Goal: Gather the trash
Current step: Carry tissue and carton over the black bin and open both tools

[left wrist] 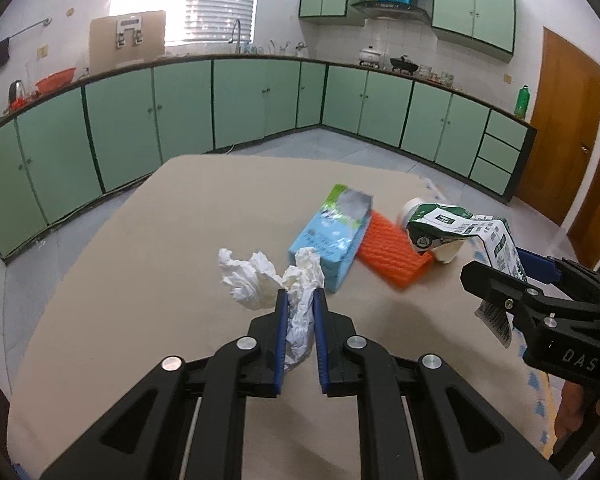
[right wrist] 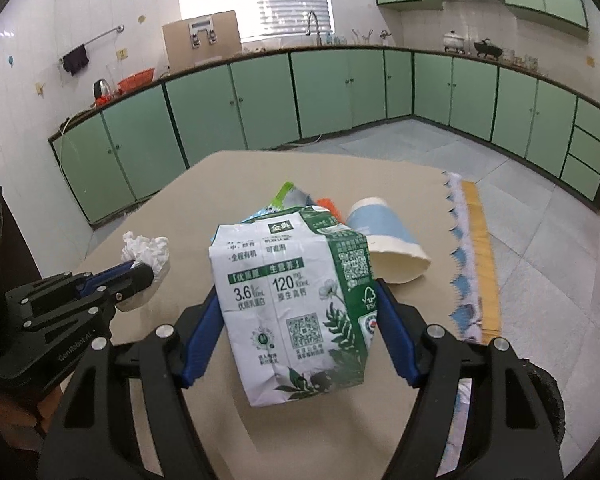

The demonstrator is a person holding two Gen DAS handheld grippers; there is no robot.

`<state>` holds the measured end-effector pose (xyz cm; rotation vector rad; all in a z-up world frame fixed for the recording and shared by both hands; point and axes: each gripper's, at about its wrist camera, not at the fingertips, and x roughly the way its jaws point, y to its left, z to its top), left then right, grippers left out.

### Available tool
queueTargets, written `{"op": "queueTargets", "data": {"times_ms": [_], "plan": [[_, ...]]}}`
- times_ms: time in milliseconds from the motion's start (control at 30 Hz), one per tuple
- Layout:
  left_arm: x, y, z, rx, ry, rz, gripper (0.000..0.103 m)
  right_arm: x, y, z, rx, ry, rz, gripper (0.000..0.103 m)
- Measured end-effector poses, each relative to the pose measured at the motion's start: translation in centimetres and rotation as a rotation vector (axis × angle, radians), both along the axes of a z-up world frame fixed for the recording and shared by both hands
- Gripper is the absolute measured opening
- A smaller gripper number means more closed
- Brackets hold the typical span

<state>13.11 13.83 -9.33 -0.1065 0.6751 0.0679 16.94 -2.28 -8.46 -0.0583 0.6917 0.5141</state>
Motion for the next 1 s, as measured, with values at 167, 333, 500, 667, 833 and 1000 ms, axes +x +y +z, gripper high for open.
{"op": "queueTargets", "data": {"times_ms": [167, 333, 500, 667, 833, 1000], "plan": [[-0.4, -1.6, 1.4, 0.0, -0.032, -0.032, 0.013, -1.1, -2.5, 1.4, 0.017, -0.023, -0.038, 0.069], [-0.7, -3.4, 2.5, -0.003, -0.058, -0.07, 0.012, -2.2, -4.8, 2.4, 0.014, -0.048, -0.072, 0.069], [-0.9, -5.8, 3.4, -0.011, -0.076, -0.113, 0.012, -3.2, -6.9, 3.1, 0.014, -0.066, -0.101, 0.069], [-1.1, -8.4, 3.9, -0.027, -0.086, -0.166, 0.012, -4.3, -9.3, 3.8, 0.019, -0.088, -0.14, 0.069], [-1.0, -11.8, 3.9, -0.035, -0.089, -0.238, 0.012, -5.5, -12.5, 4.3, 0.025, -0.104, -0.201, 0.069], [-1.0, -15.0, 4.0, -0.04, -0.09, -0.299, 0.012, -6.6, -16.1, 4.3, 0.025, -0.112, -0.27, 0.069]]}}
